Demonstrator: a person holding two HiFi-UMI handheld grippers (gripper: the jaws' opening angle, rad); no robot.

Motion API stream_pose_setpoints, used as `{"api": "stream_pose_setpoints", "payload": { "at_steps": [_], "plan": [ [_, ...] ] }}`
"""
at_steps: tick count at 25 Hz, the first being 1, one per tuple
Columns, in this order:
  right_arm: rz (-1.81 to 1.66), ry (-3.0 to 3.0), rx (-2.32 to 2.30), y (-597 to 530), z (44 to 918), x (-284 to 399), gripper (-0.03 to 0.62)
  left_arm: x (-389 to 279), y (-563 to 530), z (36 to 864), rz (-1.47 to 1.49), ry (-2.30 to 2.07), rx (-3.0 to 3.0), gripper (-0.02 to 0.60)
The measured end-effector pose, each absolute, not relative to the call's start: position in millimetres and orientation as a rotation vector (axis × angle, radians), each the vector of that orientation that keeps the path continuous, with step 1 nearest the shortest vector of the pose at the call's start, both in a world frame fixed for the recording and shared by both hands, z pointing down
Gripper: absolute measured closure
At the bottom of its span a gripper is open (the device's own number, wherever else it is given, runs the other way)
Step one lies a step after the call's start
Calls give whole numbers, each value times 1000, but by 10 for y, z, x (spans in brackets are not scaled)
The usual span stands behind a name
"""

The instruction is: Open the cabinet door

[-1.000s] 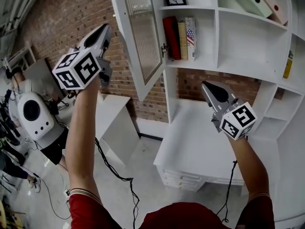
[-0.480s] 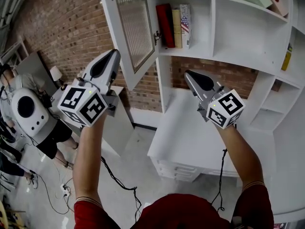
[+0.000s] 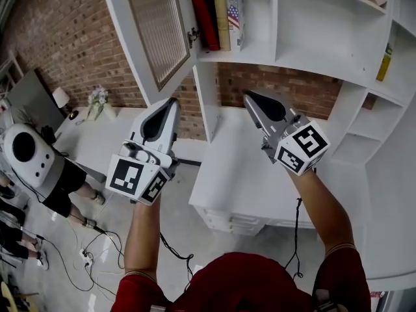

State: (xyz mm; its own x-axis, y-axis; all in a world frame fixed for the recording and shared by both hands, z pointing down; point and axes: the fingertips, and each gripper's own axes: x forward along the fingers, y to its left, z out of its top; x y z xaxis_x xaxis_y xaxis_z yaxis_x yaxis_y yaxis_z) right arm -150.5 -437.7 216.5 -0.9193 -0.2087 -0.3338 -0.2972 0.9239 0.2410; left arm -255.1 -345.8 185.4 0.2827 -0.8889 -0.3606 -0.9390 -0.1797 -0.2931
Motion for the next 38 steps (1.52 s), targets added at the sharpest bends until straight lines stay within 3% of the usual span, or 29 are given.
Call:
{"api": "stream_pose_setpoints", "payload": {
  "at_steps": [8, 19, 38],
  "plan": [
    [455, 2770, -436, -4308, 2414, -1279, 582, -1898, -3839, 2414, 175, 1544, -2270, 577],
    [397, 2720, -561, -4273, 2723, -862, 582, -1484, -4142, 2668, 259, 1443, -2406, 577],
    [387, 2724, -636, -4278, 2835, -906, 583, -1520, -4095, 2825, 234, 1435, -2426, 577]
  ]
}}
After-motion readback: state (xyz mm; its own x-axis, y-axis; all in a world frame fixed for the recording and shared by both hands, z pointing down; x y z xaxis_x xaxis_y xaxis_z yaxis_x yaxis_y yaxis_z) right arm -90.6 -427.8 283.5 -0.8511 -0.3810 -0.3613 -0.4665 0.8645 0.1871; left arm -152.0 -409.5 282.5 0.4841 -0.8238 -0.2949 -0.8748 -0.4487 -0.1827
